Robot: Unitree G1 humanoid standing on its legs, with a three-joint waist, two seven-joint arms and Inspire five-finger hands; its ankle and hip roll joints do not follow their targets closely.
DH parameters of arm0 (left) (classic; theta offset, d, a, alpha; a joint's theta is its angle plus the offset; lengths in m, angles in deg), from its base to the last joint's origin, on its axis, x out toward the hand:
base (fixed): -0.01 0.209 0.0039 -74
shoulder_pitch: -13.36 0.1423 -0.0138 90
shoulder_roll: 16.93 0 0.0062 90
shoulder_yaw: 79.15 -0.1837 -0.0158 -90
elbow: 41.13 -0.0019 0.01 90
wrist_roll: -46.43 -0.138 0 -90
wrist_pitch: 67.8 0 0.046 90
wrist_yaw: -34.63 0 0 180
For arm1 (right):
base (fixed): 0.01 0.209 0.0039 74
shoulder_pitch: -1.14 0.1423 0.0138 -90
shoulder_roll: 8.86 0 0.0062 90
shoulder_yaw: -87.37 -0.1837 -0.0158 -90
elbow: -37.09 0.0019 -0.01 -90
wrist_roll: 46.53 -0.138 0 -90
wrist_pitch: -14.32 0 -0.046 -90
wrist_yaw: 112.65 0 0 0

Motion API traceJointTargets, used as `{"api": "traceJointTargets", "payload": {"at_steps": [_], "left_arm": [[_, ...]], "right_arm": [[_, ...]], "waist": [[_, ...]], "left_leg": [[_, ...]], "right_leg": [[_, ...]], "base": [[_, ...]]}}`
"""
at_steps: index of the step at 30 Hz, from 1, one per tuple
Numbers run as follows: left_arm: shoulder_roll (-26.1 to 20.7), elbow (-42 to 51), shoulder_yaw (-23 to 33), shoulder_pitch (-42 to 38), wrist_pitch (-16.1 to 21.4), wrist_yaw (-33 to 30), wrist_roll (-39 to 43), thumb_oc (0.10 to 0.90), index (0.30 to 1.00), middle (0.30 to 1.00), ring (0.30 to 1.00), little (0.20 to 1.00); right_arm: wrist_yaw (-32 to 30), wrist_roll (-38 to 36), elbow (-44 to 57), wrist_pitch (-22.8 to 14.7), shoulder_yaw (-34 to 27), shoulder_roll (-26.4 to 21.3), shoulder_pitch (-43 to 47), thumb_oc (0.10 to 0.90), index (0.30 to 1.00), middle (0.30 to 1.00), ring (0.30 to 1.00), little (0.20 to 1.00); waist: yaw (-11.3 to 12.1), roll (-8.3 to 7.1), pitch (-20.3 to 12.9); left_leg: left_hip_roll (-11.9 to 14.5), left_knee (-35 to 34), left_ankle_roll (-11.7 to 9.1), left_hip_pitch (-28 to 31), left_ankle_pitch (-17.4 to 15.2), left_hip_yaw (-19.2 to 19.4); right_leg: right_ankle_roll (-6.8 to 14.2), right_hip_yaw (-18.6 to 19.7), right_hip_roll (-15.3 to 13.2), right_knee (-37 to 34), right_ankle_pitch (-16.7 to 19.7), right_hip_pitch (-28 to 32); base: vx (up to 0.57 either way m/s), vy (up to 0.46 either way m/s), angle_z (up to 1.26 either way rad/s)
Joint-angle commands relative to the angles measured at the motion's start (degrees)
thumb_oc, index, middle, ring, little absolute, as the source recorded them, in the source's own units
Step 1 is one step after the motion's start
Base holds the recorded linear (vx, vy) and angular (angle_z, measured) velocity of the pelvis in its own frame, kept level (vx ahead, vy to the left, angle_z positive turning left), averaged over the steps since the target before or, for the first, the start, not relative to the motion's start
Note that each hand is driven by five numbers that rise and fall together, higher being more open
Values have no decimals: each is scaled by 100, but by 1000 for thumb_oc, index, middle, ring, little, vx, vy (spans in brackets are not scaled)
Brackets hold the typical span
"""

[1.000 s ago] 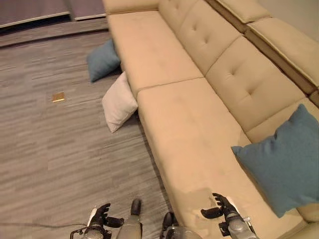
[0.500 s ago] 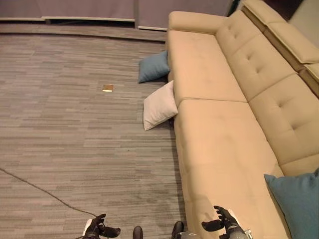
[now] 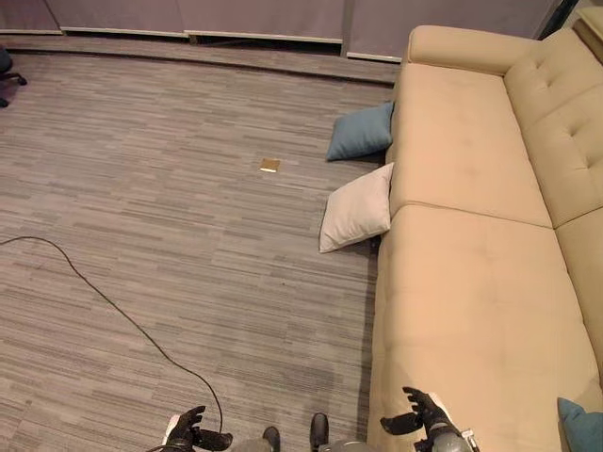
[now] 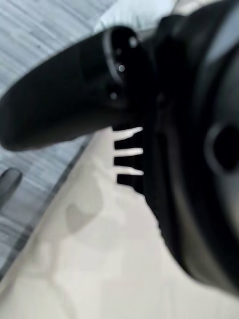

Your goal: Pick up all the scattered cushions and arrange them neatly on the sofa.

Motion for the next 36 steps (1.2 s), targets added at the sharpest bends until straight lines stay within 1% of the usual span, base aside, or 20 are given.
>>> {"api": "traceJointTargets", "payload": {"at_steps": [1, 2, 5, 10, 11, 12, 13, 14, 16, 19, 23, 24, 25, 26, 28, 31, 32, 33, 35, 36], "left_arm": [[-204, 77, 79, 140, 99, -11, 54, 800, 900, 900, 900, 900], [-209, 49, 73, 152, 85, 0, 41, 800, 900, 900, 900, 900], [-230, 30, 87, 168, 97, 9, 105, 800, 900, 900, 900, 900], [-261, -120, 160, 313, 15, 34, -45, 800, 900, 900, 900, 900], [-309, -131, 179, 318, -3, 57, -60, 800, 900, 900, 900, 900], [-309, -132, 179, 317, -3, 57, -60, 800, 900, 900, 900, 900], [-376, -106, 179, 251, -17, 39, -39, 800, 900, 900, 900, 900], [-375, -106, 178, 249, -17, 39, -39, 800, 900, 900, 900, 900], [-446, -45, 147, 152, -17, 14, -26, 800, 900, 900, 900, 900], [-474, 35, 118, 101, 13, 1, 24, 800, 900, 900, 900, 900], [-428, 51, 81, 71, 22, 39, 83, 800, 900, 900, 900, 900], [-412, 29, 59, 56, 24, 46, 62, 800, 900, 900, 900, 900], [-378, -11, 25, 36, 6, 74, 31, 800, 900, 900, 900, 900], [-366, -46, 26, 1, 15, 88, 12, 800, 900, 900, 900, 900], [-333, -100, 16, -49, 3, 121, 5, 800, 900, 900, 900, 900], [-271, -86, -53, 5, 20, 110, -76, 800, 900, 900, 900, 900], [-211, -64, -88, 16, 17, 113, -58, 800, 900, 900, 900, 900], [-210, -64, -89, 17, 17, 113, -58, 800, 900, 900, 900, 900], [-178, -6, -138, 63, 8, 135, -70, 800, 900, 900, 900, 900], [-187, 50, -152, 64, 12, 146, -56, 800, 900, 900, 900, 900]], "right_arm": [[-133, -1, -63, -50, -65, -195, -139, 800, 900, 900, 900, 900], [-146, 16, -115, -28, -66, -178, -159, 800, 900, 900, 900, 900], [-155, 32, -153, -5, -47, -154, -168, 800, 900, 900, 900, 900], [-142, 128, -212, 12, -49, -10, -192, 800, 900, 900, 900, 900], [-125, 138, -178, 8, -30, 58, -176, 800, 900, 900, 900, 900], [-125, 138, -178, 8, -31, 57, -175, 800, 900, 900, 900, 900], [-116, 89, -108, 2, -33, 99, -113, 800, 900, 900, 900, 900], [-116, 89, -108, 2, -34, 99, -111, 800, 900, 900, 900, 900], [-106, 64, -6, -12, 14, 110, -20, 800, 900, 900, 900, 900], [-108, 42, 127, -31, 60, 131, 2, 800, 900, 900, 900, 900], [-120, 64, 51, -8, 91, 112, 31, 800, 900, 900, 900, 900], [-108, 54, 36, -8, 84, 99, 43, 800, 900, 900, 900, 900], [-94, 32, 44, -1, 73, 68, 43, 800, 900, 900, 900, 900], [-102, 27, 36, 3, 71, 49, 41, 800, 900, 900, 900, 900], [-109, 47, 9, 28, 57, 33, 0, 800, 900, 900, 900, 900], [-117, -27, -14, 12, -63, 34, -261, 800, 900, 900, 900, 900], [-119, -110, -67, 14, -186, 40, -379, 800, 900, 900, 900, 900], [-119, -110, -67, 14, -186, 39, -380, 800, 900, 900, 900, 900], [-94, -162, -110, 39, -200, 36, -430, 800, 900, 900, 900, 900], [-95, -153, -113, 47, -167, 19, -418, 800, 900, 900, 900, 900]], "waist": [[-41, -104, -315], [52, -102, -329], [142, -137, -299], [181, -196, -434], [205, -233, -425], [204, -229, -443], [172, -219, -371], [173, -213, -385], [90, -136, -291], [24, -28, -203], [-77, -9, -199], [-133, -25, -202], [-254, -71, -180], [-309, -98, -171], [-368, -105, -173], [-455, -119, -292], [-517, -93, -385], [-523, -88, -384], [-572, -73, -445], [-546, -115, -415]], "left_leg": [[37, -419, 84, -123, -250, -14], [75, -672, 12, -373, 104, -16], [74, -697, -47, -603, 308, -75], [-65, -994, 92, -253, 194, -166], [-139, -1069, 204, -73, 99, -176], [-133, -1077, 202, -93, 113, -177], [-207, -1173, 337, 94, 48, -207], [-199, -1178, 335, 76, 60, -207], [-195, -1286, 436, 239, 38, -246], [-195, -1355, 521, 508, -102, -292], [-308, -1503, 523, 801, -232, -399], [-369, -1539, 519, 909, -312, -447], [-504, -1549, 520, 1109, -456, -599], [-588, -1546, 517, 1227, -557, -690], [-674, -1516, 483, 1428, -703, -802], [-706, -1204, 406, 1592, -992, -860], [-592, -816, 152, 1590, -966, -718], [-587, -800, 149, 1584, -975, -725], [-339, -66, -91, 1406, -644, -525], [-261, 576, -214, 1129, -373, -470]], "right_leg": [[1065, 122, -373, 370, -354, 19], [1047, 91, -308, 317, -451, 167], [1025, 123, -259, 301, -529, 313], [1153, 212, -348, 557, -584, 383], [1274, 270, -454, 1043, -475, 298], [1271, 270, -448, 1038, -463, 276], [1371, 373, -555, 1814, -110, -29], [1368, 374, -547, 1805, -95, -47], [1376, 473, -552, 2496, 201, -371], [1310, 457, -558, 3005, 186, -797], [1223, 361, -396, 2434, 1, -1063], [1217, 290, -324, 2025, -18, -1168], [1269, 330, -165, 1369, 100, -1352], [1309, 342, -104, 1038, 235, -1423], [1347, 151, -129, 780, 332, -1467], [1193, 300, -46, 751, 271, -1182], [1113, 120, -82, 704, 226, -1005], [1112, 111, -80, 700, 227, -1000], [1013, 45, -63, 600, 166, -750], [952, 56, -60, 541, 145, -612]], "base": [[206, 25, 8], [207, 24, 15], [177, 53, 25], [235, 162, -19], [191, 185, -15], [212, 250, -19], [83, 127, -2], [132, 188, -3], [103, 134, 9], [200, 152, 17], [229, 64, -13], [343, 45, -7], [480, 59, -19], [491, 47, -14], [342, 8, 10], [358, -30, 30], [336, -53, 78], [316, -76, 110], [210, -80, 80], [187, -95, 31]]}}
